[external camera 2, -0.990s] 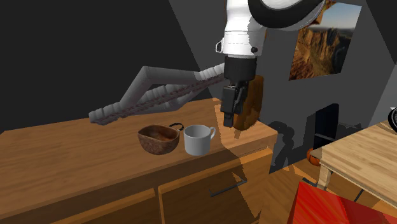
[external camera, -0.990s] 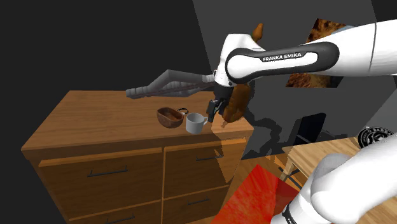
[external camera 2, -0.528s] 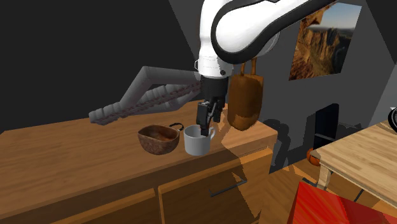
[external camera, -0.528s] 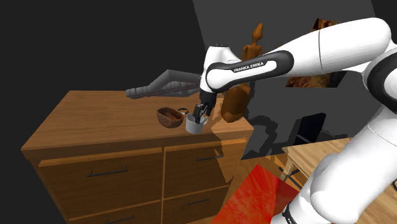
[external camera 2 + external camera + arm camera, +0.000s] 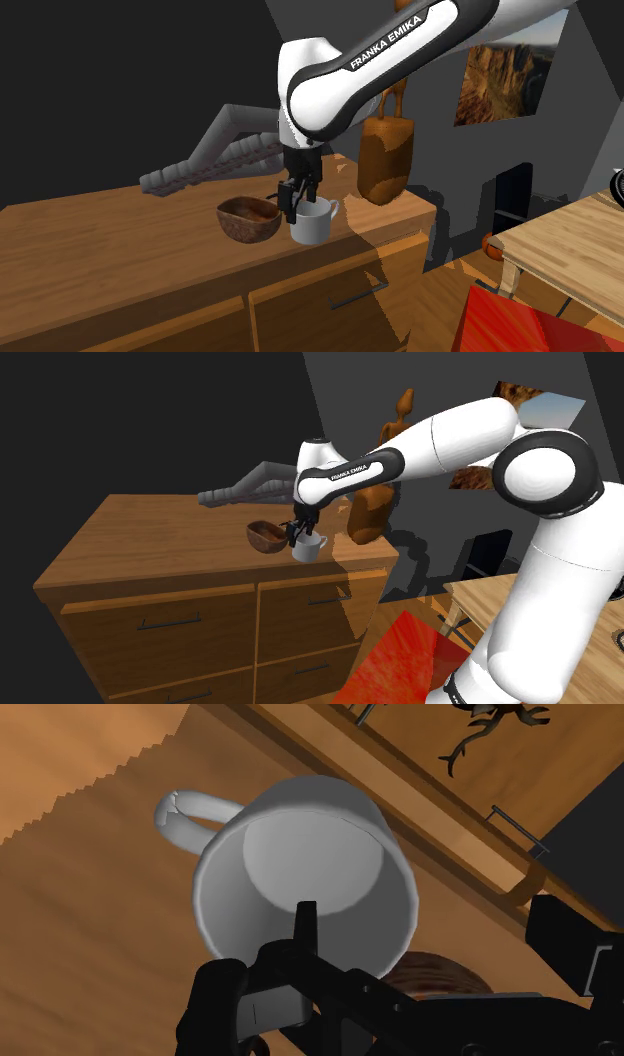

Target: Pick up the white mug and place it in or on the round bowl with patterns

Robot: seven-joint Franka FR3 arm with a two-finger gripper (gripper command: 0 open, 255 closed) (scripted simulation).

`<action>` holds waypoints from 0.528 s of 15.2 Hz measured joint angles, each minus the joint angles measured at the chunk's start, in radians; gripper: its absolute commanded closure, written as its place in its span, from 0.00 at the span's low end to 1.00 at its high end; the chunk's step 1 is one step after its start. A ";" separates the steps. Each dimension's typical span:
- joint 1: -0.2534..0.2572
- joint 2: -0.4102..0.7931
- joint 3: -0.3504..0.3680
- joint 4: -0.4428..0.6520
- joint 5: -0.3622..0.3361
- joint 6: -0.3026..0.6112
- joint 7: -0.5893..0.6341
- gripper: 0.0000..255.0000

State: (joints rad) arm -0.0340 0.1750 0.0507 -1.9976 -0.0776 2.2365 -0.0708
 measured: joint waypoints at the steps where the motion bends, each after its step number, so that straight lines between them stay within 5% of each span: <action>1: 0.000 0.011 -0.001 -0.002 -0.003 0.013 0.001 0.00; 8: -0.001 0.065 -0.004 -0.015 -0.011 0.082 0.005 0.00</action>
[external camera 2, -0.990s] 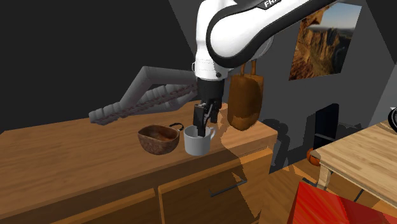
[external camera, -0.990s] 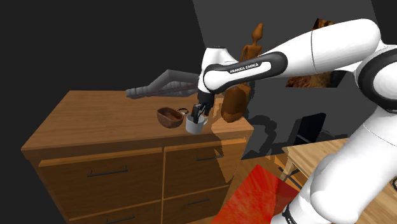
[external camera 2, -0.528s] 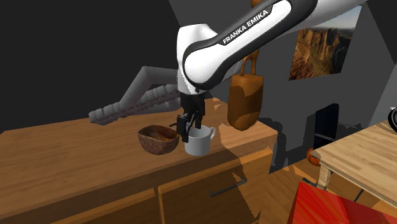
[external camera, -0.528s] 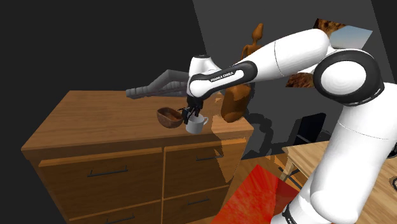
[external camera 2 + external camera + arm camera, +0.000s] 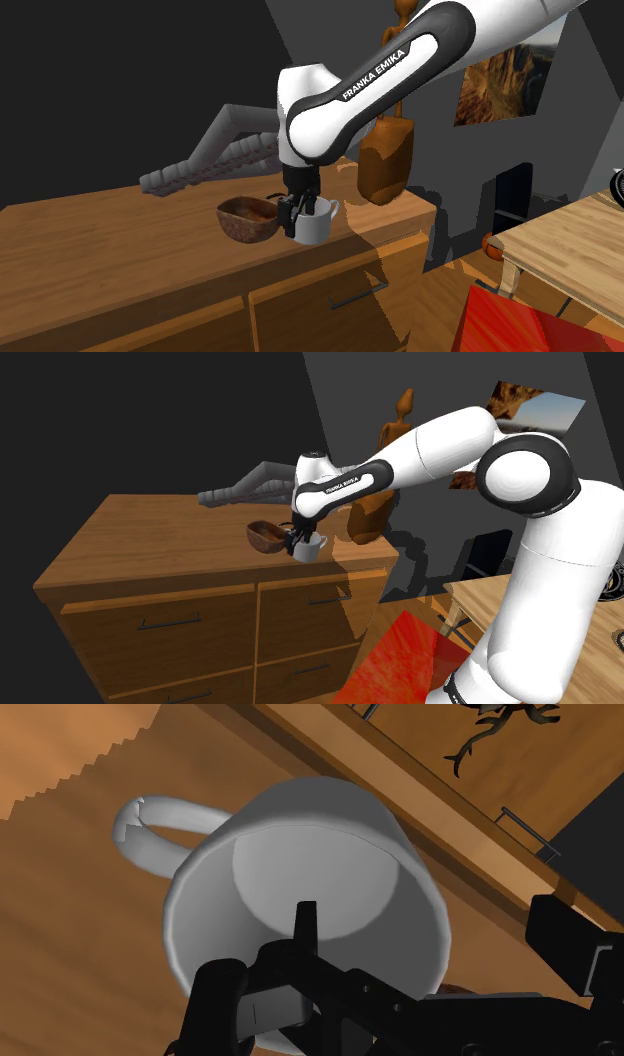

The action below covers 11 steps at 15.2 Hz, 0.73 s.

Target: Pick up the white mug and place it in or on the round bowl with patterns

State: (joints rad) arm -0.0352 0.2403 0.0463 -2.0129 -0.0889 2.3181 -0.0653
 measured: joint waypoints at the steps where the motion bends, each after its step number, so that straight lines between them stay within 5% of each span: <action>1: 0.000 0.001 0.000 -0.002 0.000 0.003 0.000 0.00; 5: 0.000 0.003 0.000 -0.002 -0.001 0.005 0.001 0.00; 6: 0.000 0.003 0.000 -0.002 -0.001 0.005 0.001 1.00; 11: 0.000 0.003 0.000 -0.002 -0.001 0.005 0.001 1.00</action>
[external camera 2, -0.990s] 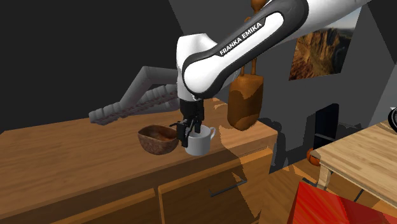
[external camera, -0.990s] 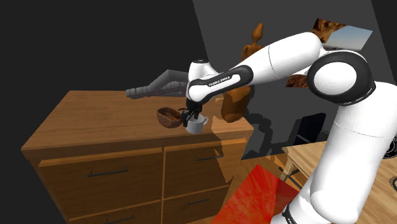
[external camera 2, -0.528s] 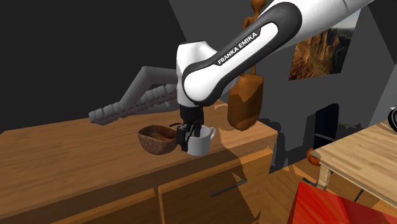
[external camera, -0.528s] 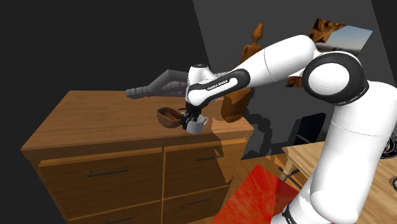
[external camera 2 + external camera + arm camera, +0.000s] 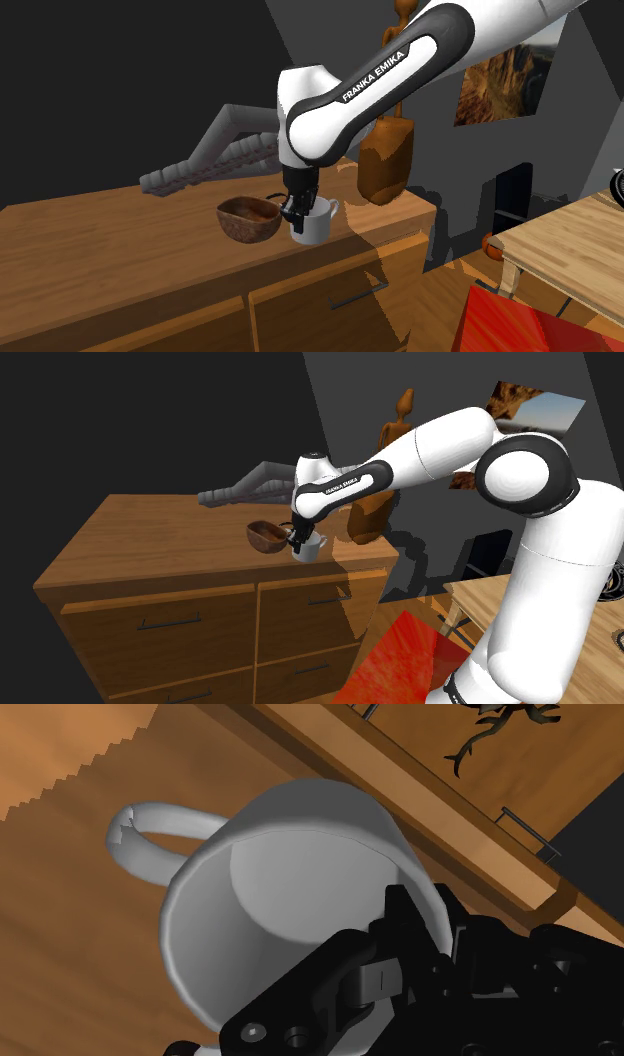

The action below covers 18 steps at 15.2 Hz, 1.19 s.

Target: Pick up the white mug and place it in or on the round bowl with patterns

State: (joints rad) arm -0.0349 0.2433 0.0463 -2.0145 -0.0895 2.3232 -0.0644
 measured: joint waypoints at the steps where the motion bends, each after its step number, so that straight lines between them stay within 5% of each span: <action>1: 0.000 0.000 0.000 0.000 0.000 0.000 0.000 1.00; 18: -0.001 -0.077 0.004 0.066 0.013 -0.142 -0.014 1.00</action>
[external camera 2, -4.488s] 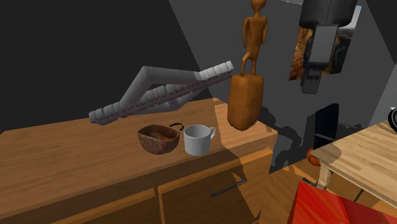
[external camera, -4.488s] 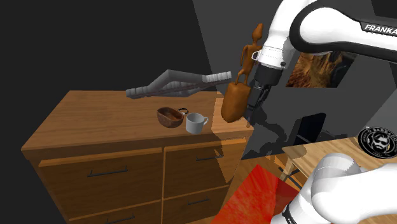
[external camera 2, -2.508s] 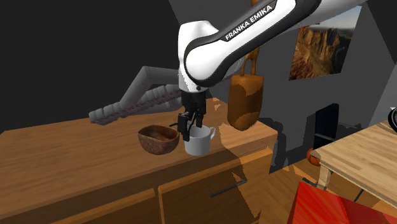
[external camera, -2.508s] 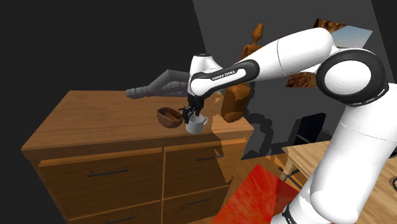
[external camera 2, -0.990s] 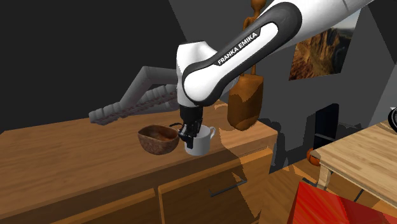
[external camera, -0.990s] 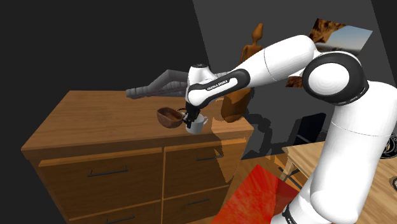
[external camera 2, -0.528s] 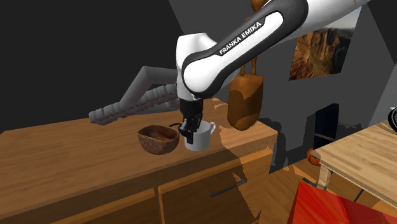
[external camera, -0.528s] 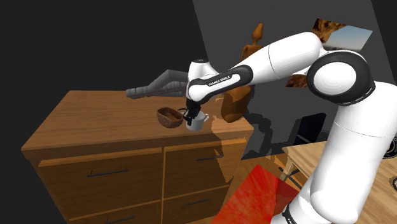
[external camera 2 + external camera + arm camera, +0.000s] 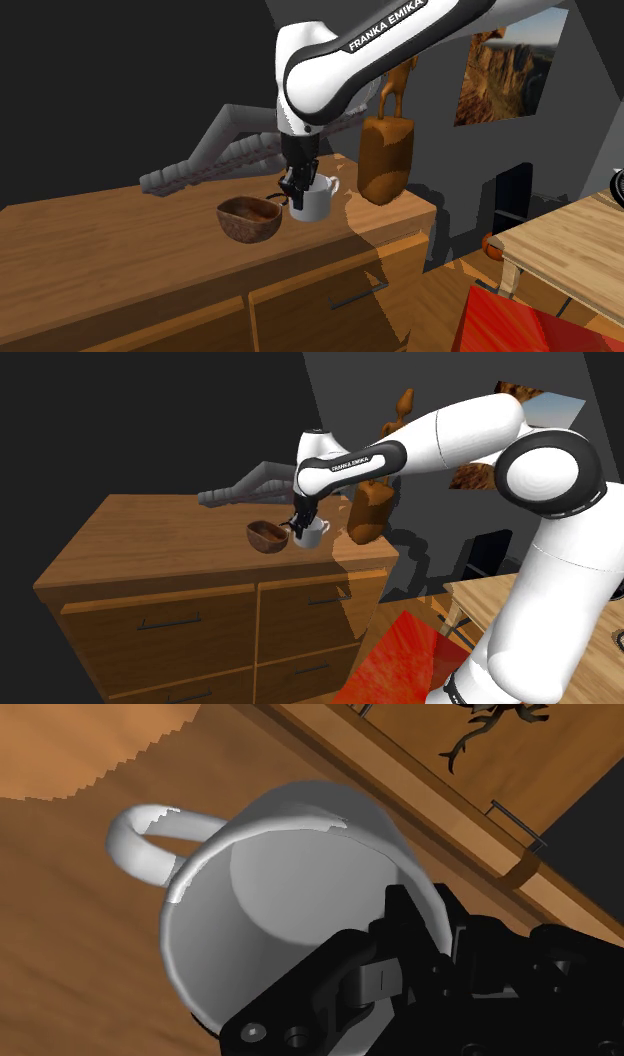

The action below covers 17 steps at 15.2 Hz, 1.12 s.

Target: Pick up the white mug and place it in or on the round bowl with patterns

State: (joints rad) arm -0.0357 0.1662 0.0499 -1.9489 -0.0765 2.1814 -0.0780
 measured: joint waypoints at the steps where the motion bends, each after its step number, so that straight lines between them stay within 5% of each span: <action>1: 0.001 -0.004 0.001 0.010 0.001 -0.014 0.000 1.00; 17: 0.002 -0.042 0.003 0.170 0.010 -0.211 -0.013 1.00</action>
State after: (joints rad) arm -0.0337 0.1247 0.0531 -1.7791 -0.0666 1.9707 -0.0905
